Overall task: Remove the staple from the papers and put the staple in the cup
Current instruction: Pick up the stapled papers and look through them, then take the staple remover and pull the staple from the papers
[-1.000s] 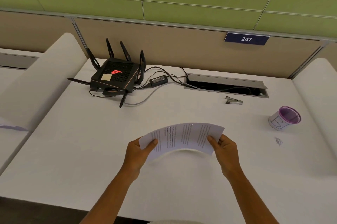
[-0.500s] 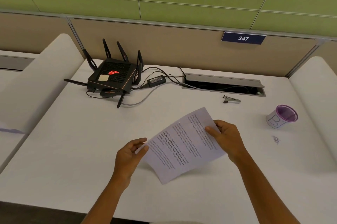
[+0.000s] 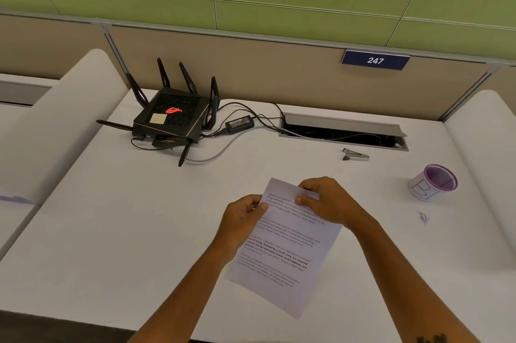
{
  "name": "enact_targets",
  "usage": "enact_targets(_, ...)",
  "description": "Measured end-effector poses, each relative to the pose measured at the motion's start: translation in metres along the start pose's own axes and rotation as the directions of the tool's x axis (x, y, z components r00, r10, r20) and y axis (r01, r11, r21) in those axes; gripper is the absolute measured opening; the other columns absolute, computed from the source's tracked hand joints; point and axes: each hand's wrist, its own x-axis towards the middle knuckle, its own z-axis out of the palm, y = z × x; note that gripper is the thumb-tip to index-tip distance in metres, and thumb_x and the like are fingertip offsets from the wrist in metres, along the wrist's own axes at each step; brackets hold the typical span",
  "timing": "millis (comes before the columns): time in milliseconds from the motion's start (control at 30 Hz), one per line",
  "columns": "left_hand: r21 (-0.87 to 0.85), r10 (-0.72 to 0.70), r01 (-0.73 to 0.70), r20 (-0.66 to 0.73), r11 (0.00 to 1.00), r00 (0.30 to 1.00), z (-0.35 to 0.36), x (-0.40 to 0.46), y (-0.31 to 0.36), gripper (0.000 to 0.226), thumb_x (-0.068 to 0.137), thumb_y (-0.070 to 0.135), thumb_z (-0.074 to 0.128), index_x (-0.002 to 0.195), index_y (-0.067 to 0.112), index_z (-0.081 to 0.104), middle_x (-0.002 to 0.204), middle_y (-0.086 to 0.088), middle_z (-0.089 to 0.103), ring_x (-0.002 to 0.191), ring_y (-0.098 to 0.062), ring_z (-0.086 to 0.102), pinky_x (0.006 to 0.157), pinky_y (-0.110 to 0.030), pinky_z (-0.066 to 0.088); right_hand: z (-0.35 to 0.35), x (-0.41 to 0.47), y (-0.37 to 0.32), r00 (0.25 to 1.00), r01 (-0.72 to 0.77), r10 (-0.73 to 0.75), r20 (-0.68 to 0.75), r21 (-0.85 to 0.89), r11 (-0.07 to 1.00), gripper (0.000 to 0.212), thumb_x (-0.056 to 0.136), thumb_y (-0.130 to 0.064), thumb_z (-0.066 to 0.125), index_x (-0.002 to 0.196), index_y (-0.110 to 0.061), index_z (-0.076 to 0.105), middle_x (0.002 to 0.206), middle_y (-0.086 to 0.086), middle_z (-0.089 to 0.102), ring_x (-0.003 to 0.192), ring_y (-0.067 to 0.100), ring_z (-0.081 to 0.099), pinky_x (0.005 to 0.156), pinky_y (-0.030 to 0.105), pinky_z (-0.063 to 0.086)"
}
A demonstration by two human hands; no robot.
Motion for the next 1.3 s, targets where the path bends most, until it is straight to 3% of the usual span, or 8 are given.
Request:
enact_targets(367,-0.065,-0.065,0.058,-0.106,0.996,0.992,0.022,0.025,-0.009,0.017,0.104,0.041,0.063,0.107,0.03,0.076,0.098,0.005,0.082,0.087,-0.022,0.08,0.076,-0.036,0.068,0.011,0.016,0.019,1.0,-0.008,0.008,0.021,0.001,1.0,0.012,0.098,-0.029,0.071,0.106,-0.022,0.077,0.099,-0.008,0.076,0.089,0.013,0.071,0.084,0.04,0.062)
enact_targets(467,-0.023,-0.056,0.053,-0.145,0.998,0.988,0.027,0.036,-0.014,0.017,0.104,0.041,0.062,0.106,0.032,0.076,0.096,0.01,0.081,0.085,-0.017,0.078,0.071,-0.029,0.066,0.011,0.023,0.03,0.999,-0.024,0.022,0.043,0.032,0.999,0.015,0.097,-0.034,0.072,0.106,-0.023,0.077,0.099,-0.008,0.076,0.087,0.011,0.071,0.08,0.036,0.062)
enact_targets(567,0.025,-0.027,0.032,-0.174,0.999,0.984,0.029,0.046,-0.019,0.017,0.105,0.041,0.06,0.103,0.034,0.076,0.093,0.015,0.08,0.082,-0.011,0.077,0.064,-0.022,0.062,0.004,0.033,0.047,0.994,-0.112,0.111,0.015,0.169,0.979,0.017,0.093,-0.045,0.073,0.102,-0.032,0.078,0.094,-0.016,0.079,0.086,0.004,0.074,0.074,0.018,0.059)
enact_targets(667,0.066,-0.005,0.019,-0.204,0.998,0.979,0.029,0.056,-0.026,0.016,0.105,0.037,0.061,0.103,0.035,0.077,0.094,0.018,0.08,0.086,-0.007,0.076,0.068,-0.021,0.063,-0.006,0.05,0.078,0.958,-0.19,0.243,-0.154,0.295,0.936,0.012,0.091,-0.028,0.079,0.103,-0.025,0.079,0.09,-0.01,0.081,0.084,0.008,0.075,0.076,0.019,0.058)
enact_targets(767,0.091,-0.019,0.04,-0.221,0.995,0.975,0.028,0.068,-0.036,0.018,0.105,0.033,0.062,0.109,0.029,0.079,0.095,0.014,0.081,0.089,-0.008,0.076,0.074,-0.025,0.064,-0.02,0.069,0.117,0.888,-0.288,0.316,-0.334,0.131,0.949,0.027,0.091,-0.01,0.078,0.117,-0.013,0.075,0.11,0.003,0.077,0.104,0.021,0.07,0.097,0.036,0.056)
enact_targets(900,0.139,-0.038,0.069,-0.215,0.988,0.976,0.024,0.076,-0.048,0.019,0.105,0.032,0.061,0.112,0.027,0.078,0.1,0.01,0.081,0.091,-0.012,0.077,0.075,-0.026,0.065,-0.046,0.093,0.157,0.84,-0.434,0.362,-0.403,-0.1,0.895,0.055,0.09,-0.008,0.079,0.141,-0.012,0.059,0.147,0.012,0.056,0.141,0.032,0.046,0.113,0.05,0.046)
enact_targets(1100,0.193,-0.042,0.08,-0.194,0.978,0.98,0.023,0.086,-0.059,0.024,0.106,0.029,0.06,0.12,0.02,0.078,0.106,0.007,0.081,0.098,-0.015,0.076,0.087,-0.034,0.065,-0.072,0.124,0.188,0.833,-0.513,0.432,-0.346,-0.189,0.837,0.071,0.095,-0.015,0.075,0.158,-0.015,0.04,0.167,0.011,0.035,0.154,0.033,0.032,0.121,0.052,0.036)
enact_targets(1300,0.202,-0.055,0.093,-0.186,0.975,0.981,0.02,0.092,-0.062,0.025,0.106,0.027,0.06,0.121,0.018,0.077,0.107,0.005,0.081,0.098,-0.017,0.076,0.088,-0.036,0.065,-0.074,0.14,0.2,0.856,-0.498,0.426,-0.293,-0.248,0.831,0.057,0.101,-0.019,0.066,0.155,-0.015,0.045,0.161,0.01,0.043,0.149,0.032,0.037,0.119,0.052,0.038)
